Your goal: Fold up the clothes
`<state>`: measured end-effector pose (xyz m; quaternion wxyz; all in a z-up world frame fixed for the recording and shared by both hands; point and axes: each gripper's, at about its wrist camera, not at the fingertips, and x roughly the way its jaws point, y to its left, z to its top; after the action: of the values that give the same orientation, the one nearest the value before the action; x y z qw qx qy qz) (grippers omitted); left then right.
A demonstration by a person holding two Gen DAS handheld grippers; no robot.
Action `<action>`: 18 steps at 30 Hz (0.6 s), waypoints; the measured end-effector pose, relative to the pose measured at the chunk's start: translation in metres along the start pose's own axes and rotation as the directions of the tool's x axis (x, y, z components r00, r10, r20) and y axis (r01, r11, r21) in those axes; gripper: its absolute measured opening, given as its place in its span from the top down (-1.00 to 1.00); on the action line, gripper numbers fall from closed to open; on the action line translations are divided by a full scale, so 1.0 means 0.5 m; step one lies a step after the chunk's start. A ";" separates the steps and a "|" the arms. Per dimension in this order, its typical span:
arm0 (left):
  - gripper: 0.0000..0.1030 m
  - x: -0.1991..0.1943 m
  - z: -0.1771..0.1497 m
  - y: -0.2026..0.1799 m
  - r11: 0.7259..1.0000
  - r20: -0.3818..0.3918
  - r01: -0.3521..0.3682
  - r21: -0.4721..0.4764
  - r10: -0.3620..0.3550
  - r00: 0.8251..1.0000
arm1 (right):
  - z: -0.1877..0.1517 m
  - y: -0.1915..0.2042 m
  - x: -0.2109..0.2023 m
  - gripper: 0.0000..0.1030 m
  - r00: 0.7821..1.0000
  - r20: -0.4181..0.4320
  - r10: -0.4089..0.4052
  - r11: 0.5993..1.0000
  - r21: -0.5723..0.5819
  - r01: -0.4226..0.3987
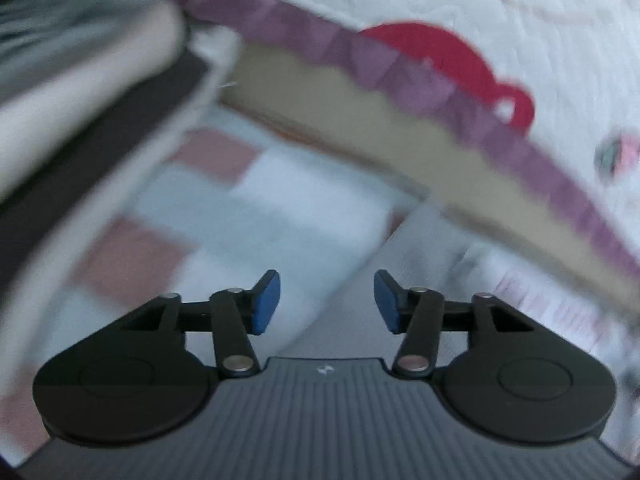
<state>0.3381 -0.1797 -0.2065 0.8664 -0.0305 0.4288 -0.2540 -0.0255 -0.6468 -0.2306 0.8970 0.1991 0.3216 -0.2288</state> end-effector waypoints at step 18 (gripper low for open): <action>-0.13 -0.346 -0.387 0.210 0.819 -0.074 0.224 -0.528 -0.308 0.949 | -0.289 0.047 -0.318 0.31 0.997 -0.075 0.010 0.922 0.387 0.020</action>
<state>0.1480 0.0242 -0.2310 0.7463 -0.2997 0.5387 -0.2510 -0.1925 -0.5099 -0.2225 0.8265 0.3801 0.3043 -0.2826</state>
